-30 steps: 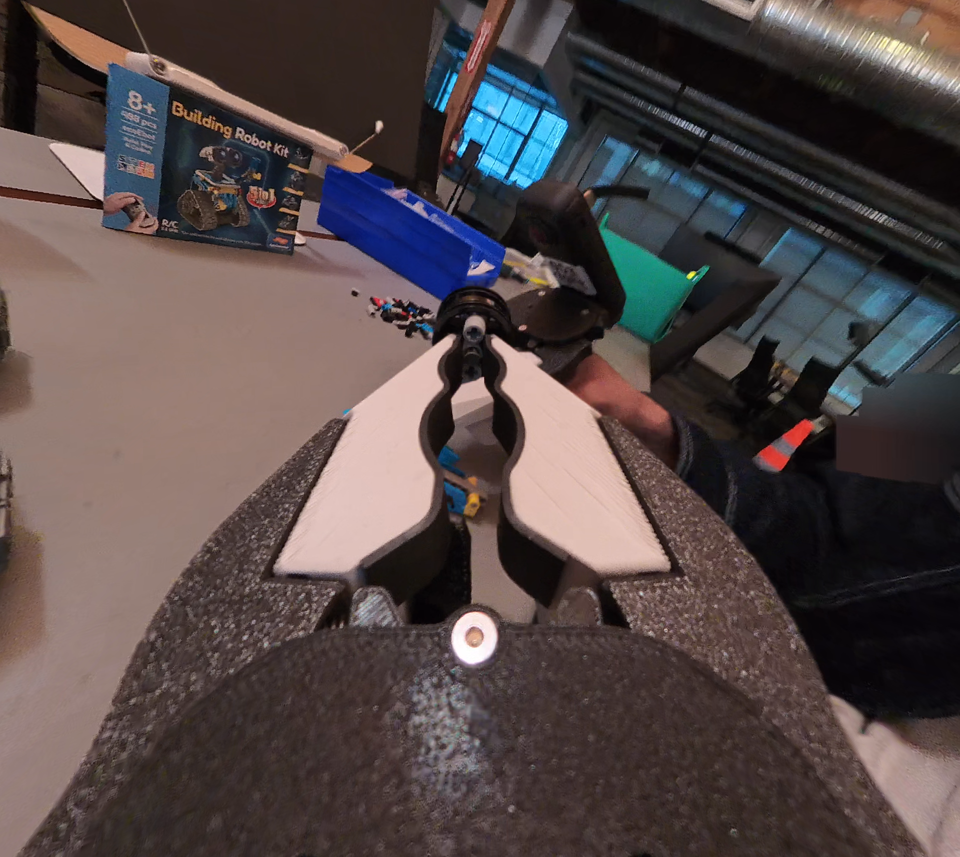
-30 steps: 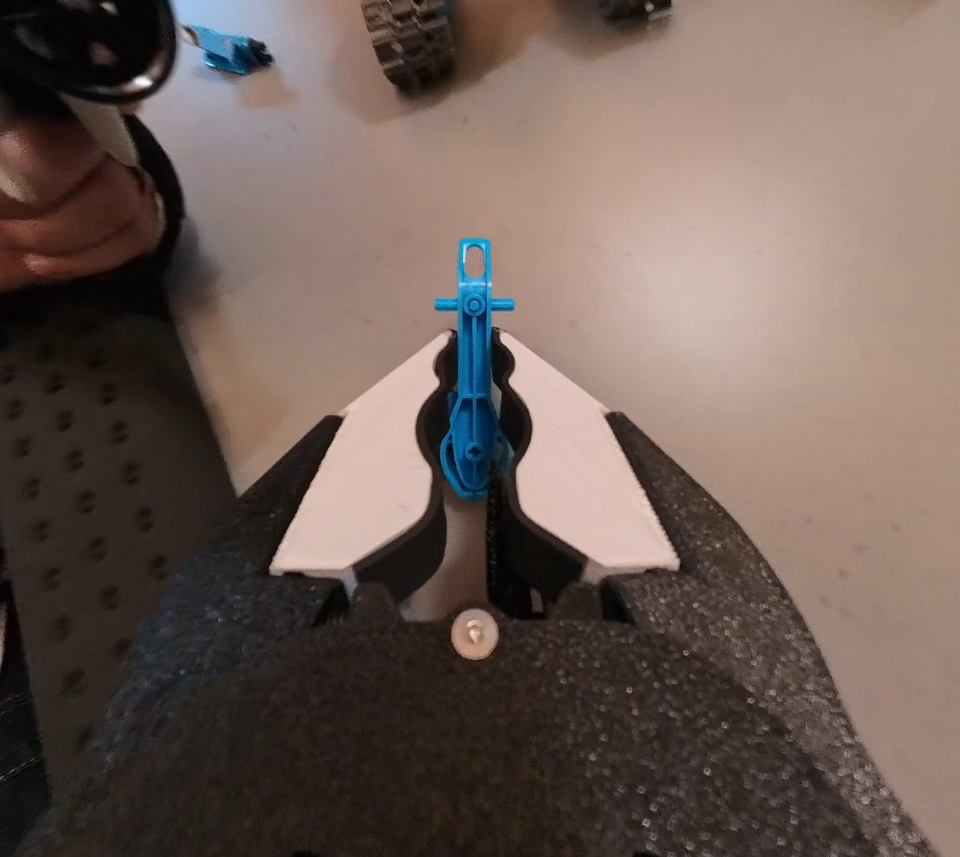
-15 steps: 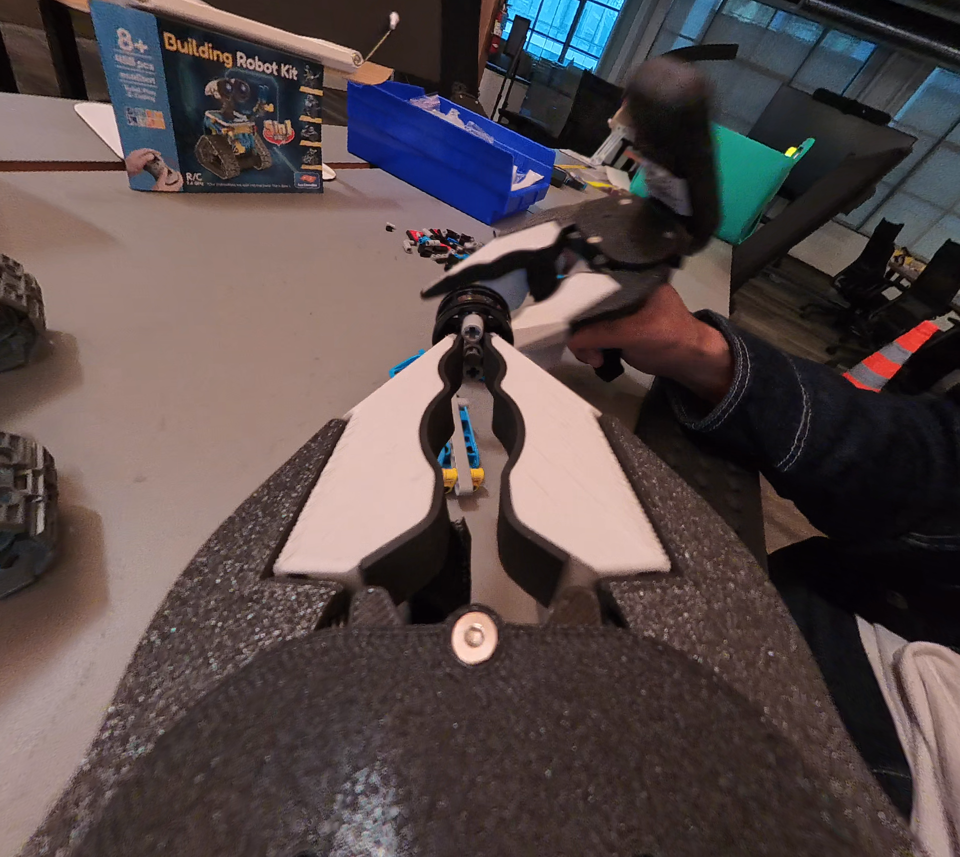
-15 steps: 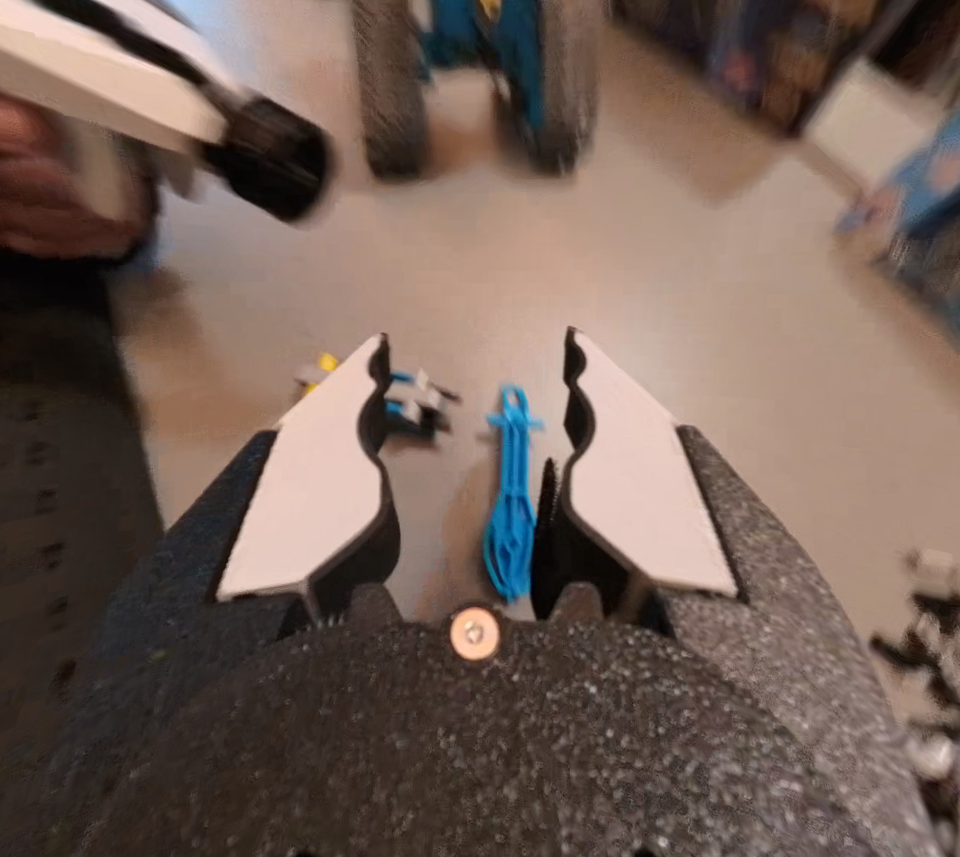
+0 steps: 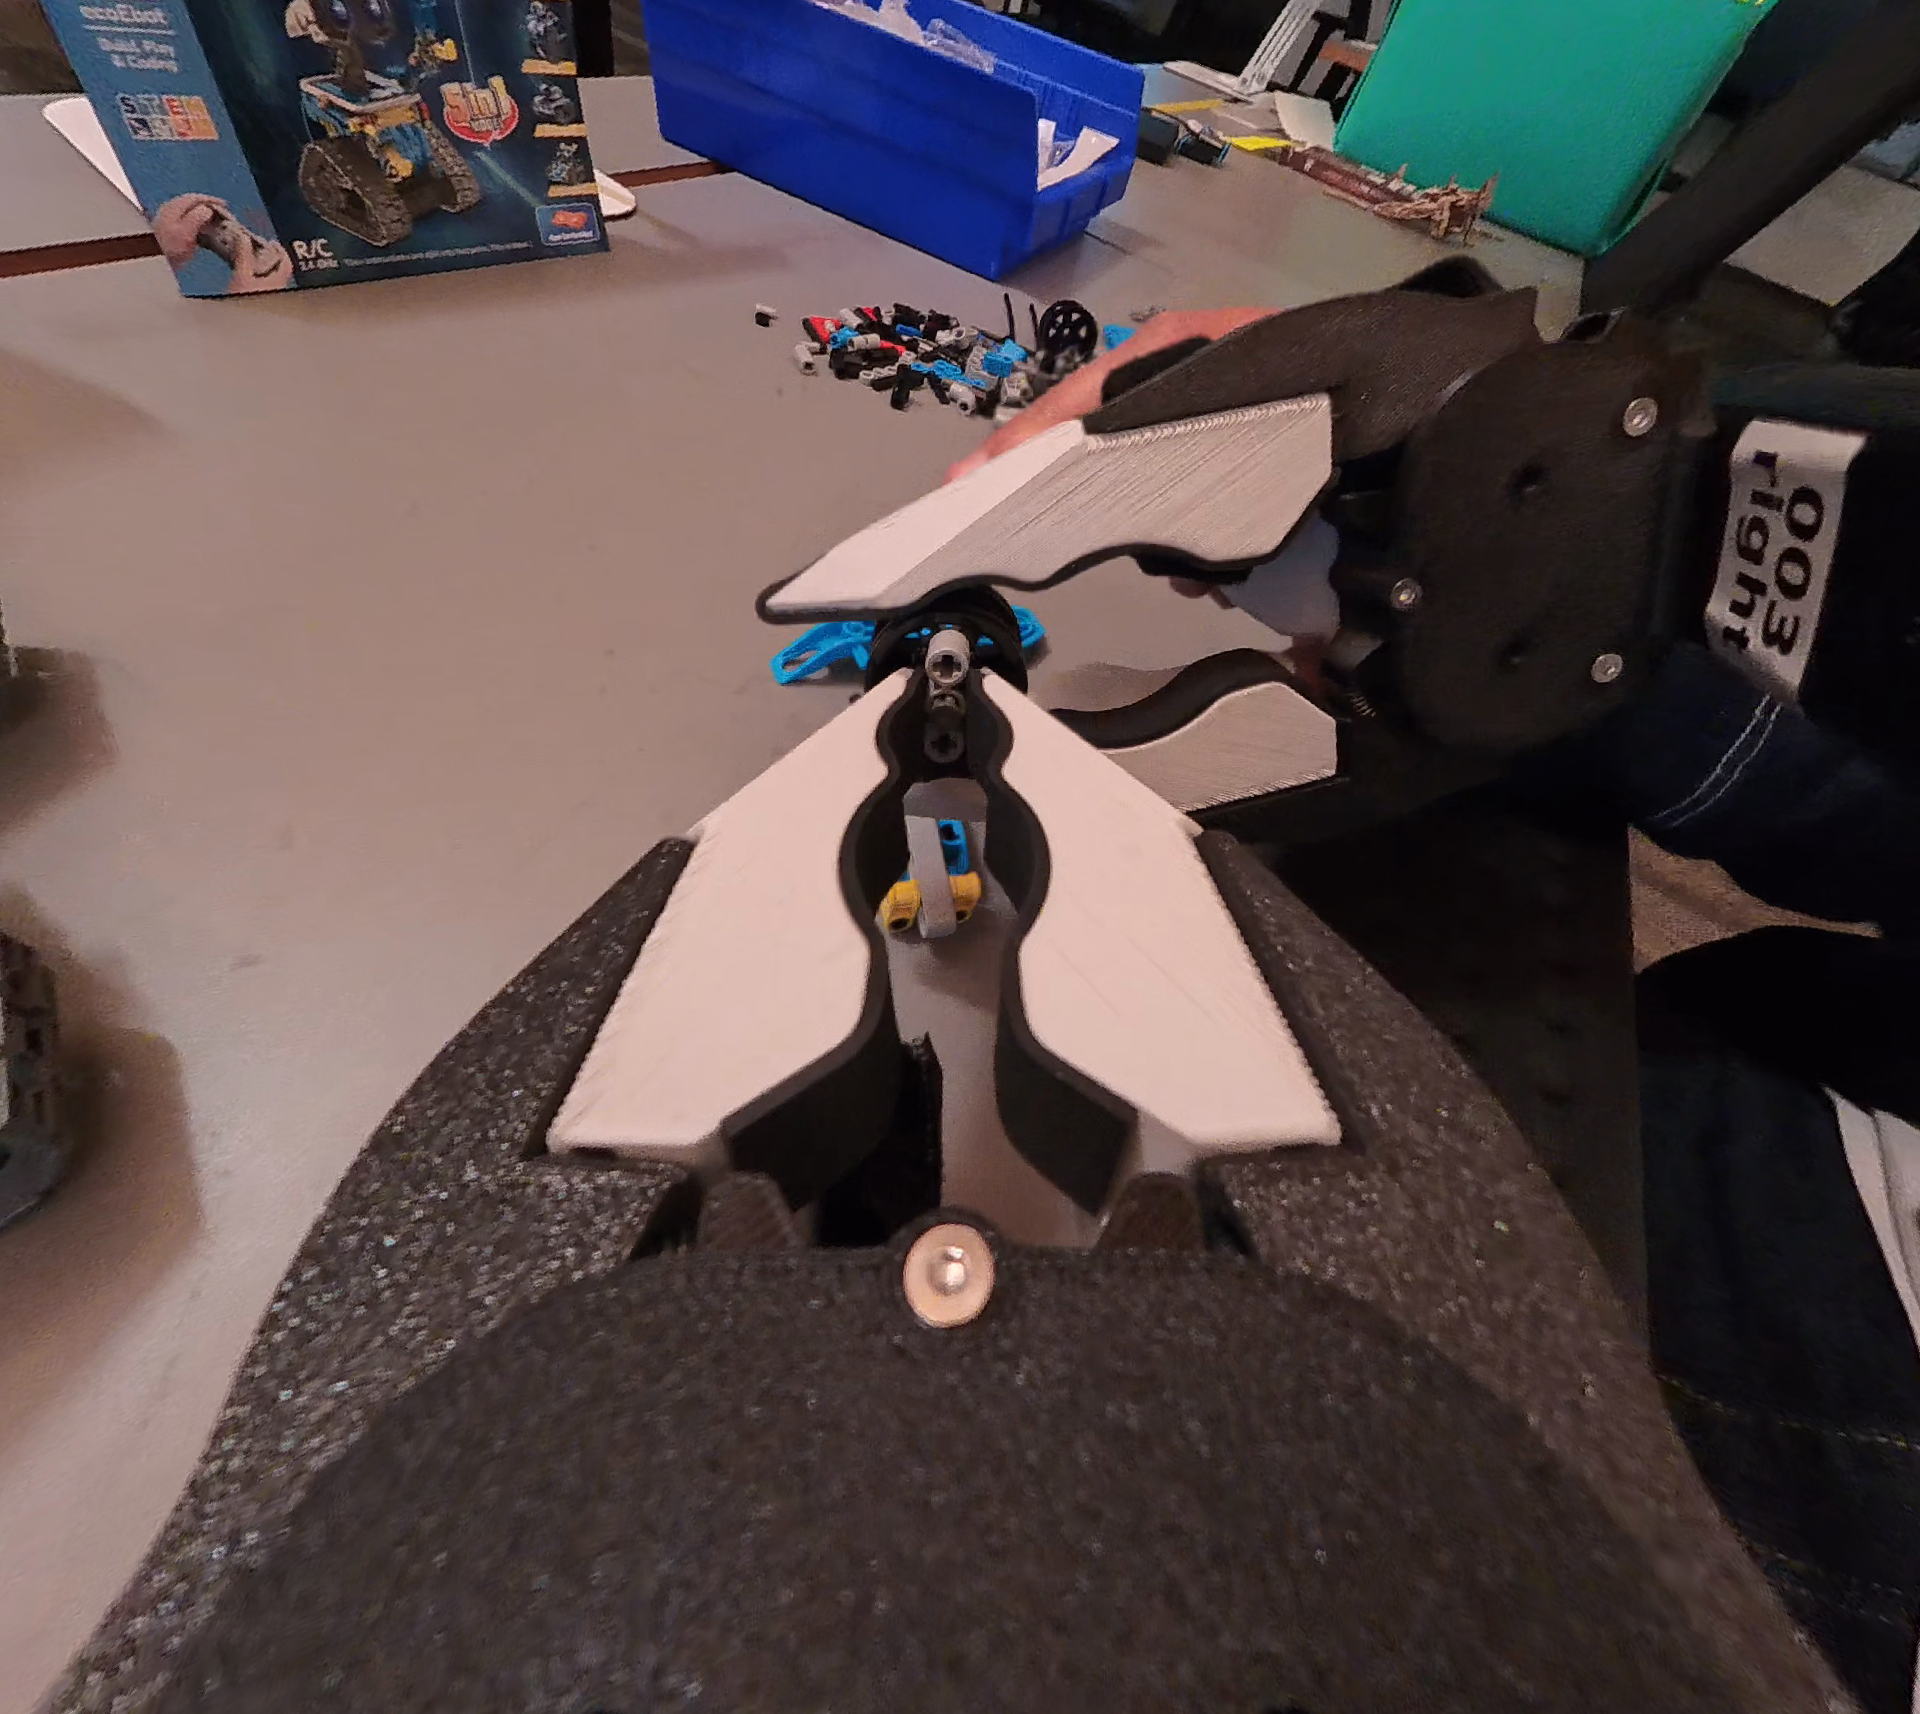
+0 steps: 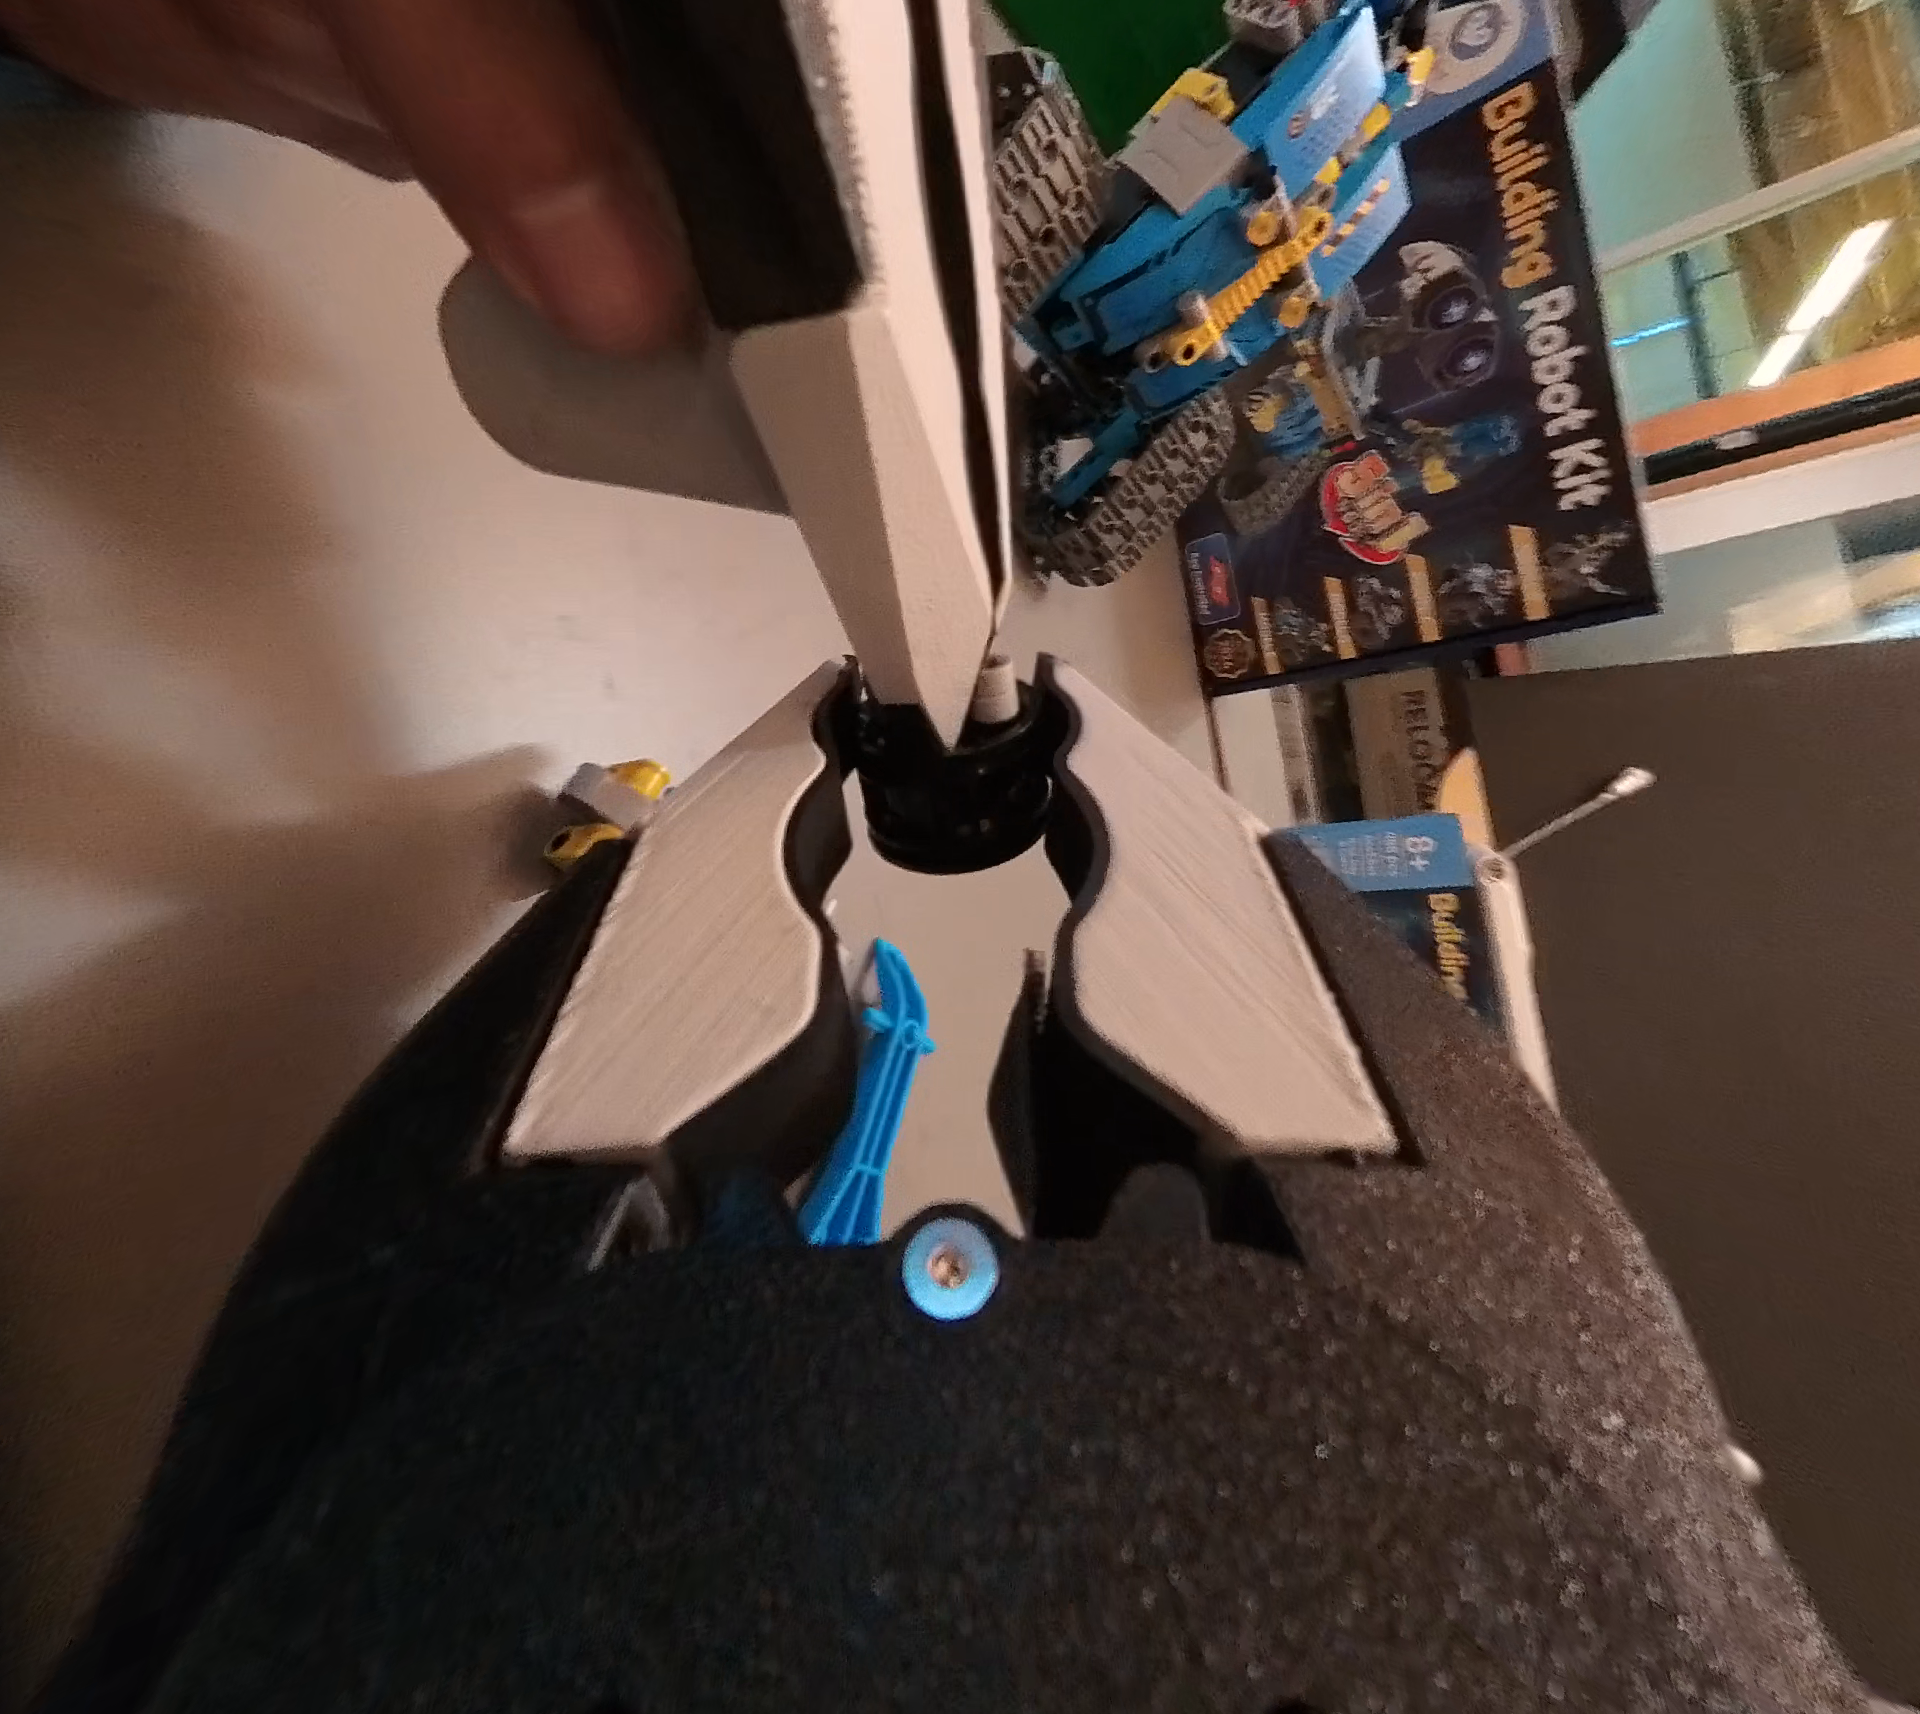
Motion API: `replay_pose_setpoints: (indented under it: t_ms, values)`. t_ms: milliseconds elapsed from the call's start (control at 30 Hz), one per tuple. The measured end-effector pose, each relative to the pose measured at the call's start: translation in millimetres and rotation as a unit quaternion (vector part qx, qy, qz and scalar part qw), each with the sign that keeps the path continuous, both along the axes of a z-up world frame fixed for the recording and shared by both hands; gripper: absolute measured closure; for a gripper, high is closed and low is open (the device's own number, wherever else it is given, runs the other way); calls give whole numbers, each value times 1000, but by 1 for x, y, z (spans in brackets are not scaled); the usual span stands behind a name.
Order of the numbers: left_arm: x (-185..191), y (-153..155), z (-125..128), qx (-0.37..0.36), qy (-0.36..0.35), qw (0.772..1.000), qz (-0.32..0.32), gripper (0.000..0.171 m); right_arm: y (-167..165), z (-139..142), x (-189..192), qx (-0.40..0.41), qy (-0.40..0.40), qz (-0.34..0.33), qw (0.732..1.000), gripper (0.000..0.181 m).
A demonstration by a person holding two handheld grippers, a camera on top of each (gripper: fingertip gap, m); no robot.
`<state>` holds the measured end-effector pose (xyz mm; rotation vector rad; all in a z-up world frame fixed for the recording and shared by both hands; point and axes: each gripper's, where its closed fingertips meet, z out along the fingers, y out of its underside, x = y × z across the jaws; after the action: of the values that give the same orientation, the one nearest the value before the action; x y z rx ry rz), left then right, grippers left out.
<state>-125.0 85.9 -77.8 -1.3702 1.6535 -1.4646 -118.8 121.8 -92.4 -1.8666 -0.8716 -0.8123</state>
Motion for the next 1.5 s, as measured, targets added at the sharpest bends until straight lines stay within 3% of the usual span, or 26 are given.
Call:
replay_pose_setpoints:
  t_ms: [167, 333, 500, 567, 867, 967, 1033, 1133, 1300, 1333, 1500]
  values:
    - [-9, -10, -5, 128, -24, 991, -30, 166, -17, -14, -13, -119, 92, 86, 985, 150]
    - [-12, -20, -5, 134, -30, 989, -54, 166, -31, -18, -21, -201, 167, 129, 957, 151]
    - [-15, -28, -12, 193, -34, 979, -63, 166, -46, -27, -27, -291, 237, 138, 916, 151]
    - [-17, -31, -11, 179, -35, 980, -76, 166, -52, -27, -30, -313, 241, 145, 907, 151]
    - [-18, -28, -4, 129, -37, 988, -73, 166, -48, -19, -25, -290, 208, 121, 926, 151]
    - [-16, -21, -3, 108, -34, 992, -60, 167, -38, -17, -23, -245, 198, 107, 943, 149]
    - [-17, -20, 3, 80, -45, 994, -62, 166, -34, -8, -27, -201, 240, 125, 941, 148]
    - [-24, -19, 27, 14, -93, 993, -76, 166, -35, 4, -32, -173, 366, 145, 903, 121]
    - [-32, -14, 49, -68, -132, 985, -89, 166, -46, 38, -43, -118, 561, 225, 788, 121]
    - [-33, -14, 50, -75, -134, 984, -90, 166, -47, 43, -46, -116, 575, 233, 776, 120]
    - [-32, -14, 49, -63, -136, 985, -87, 166, -43, 48, -48, -105, 589, 239, 765, 127]
